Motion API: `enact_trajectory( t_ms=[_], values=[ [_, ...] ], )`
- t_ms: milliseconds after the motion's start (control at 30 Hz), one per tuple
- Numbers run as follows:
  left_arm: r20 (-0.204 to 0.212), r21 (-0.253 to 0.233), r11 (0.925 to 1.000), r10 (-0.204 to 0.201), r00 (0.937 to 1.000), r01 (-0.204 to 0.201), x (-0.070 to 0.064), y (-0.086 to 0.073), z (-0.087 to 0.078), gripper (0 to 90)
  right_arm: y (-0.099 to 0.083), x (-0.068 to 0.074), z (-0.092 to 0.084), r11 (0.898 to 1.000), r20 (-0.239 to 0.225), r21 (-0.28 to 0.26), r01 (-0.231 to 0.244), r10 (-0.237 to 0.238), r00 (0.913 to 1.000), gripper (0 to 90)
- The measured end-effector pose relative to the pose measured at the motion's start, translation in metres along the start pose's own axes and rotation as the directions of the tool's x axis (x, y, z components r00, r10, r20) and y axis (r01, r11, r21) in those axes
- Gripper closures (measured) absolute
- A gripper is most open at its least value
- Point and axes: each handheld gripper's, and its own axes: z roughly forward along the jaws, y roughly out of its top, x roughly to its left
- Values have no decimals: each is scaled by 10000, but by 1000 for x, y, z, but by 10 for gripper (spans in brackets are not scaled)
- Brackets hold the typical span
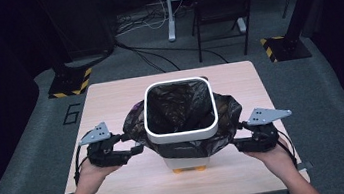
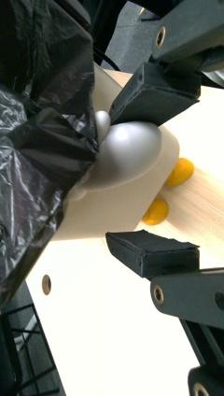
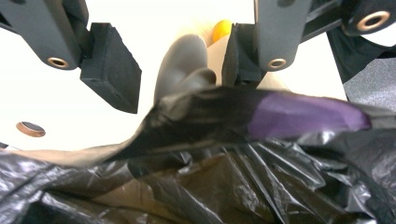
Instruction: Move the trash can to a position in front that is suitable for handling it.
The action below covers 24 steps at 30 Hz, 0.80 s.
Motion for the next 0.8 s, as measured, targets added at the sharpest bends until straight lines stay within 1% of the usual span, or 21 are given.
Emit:
enact_trajectory(
  t_ms=[67,100,233,333,367,400,433,533,567,600,633,733,800],
  values=[
    [-33,-77,10000,33,10000,-33,-1,-1,-4,382,-1,0,-2,10000,28,-35,-48,48,10000,458],
    [-58,-173,9998,-23,10000,22,-1,-1,-8,382,-2,-1,-5,9999,43,-64,-105,105,9999,454],
    [-49,-252,9997,-61,10000,60,0,-3,-13,380,-4,-2,-11,9998,101,-132,-170,172,9998,451],
    [-31,-212,9998,-33,10000,33,0,-2,-15,385,-4,-3,-14,9998,132,-135,-160,162,9998,450],
    [-152,-169,9998,50,9999,-52,0,-1,-20,403,-3,-2,-18,9998,172,-139,-148,150,9997,450],
    [-152,-169,9998,50,9999,-52,0,-1,-20,411,-3,-2,-18,9998,172,-139,-148,150,9997,450],
    [-248,-166,9998,76,9997,-81,1,-1,-23,411,-3,-2,-19,9998,190,-155,-126,129,9997,450],
    [-360,-293,9996,-22,9994,11,3,-1,-31,413,-2,-3,-24,9997,283,-216,-94,100,9995,450],
    [-455,-333,9994,-90,9989,74,6,-1,-35,413,-2,-4,-27,9998,352,-208,-81,89,9993,450],
    [-455,-333,9994,-90,9989,74,6,-1,-35,413,-2,-4,-27,9998,352,-208,-81,89,9993,450],
    [-557,-381,9992,-155,9983,134,9,-2,-38,413,-2,-4,-29,9998,416,-200,-66,74,9991,451],
    [-668,-374,9992,-179,9976,154,12,-1,-41,413,-2,-5,-31,9999,516,-150,-16,24,9987,451],
    [-803,-315,9995,-115,9967,90,15,0,-45,413,-1,-7,-35,9999,614,-146,30,-21,9981,452]
  ],
)
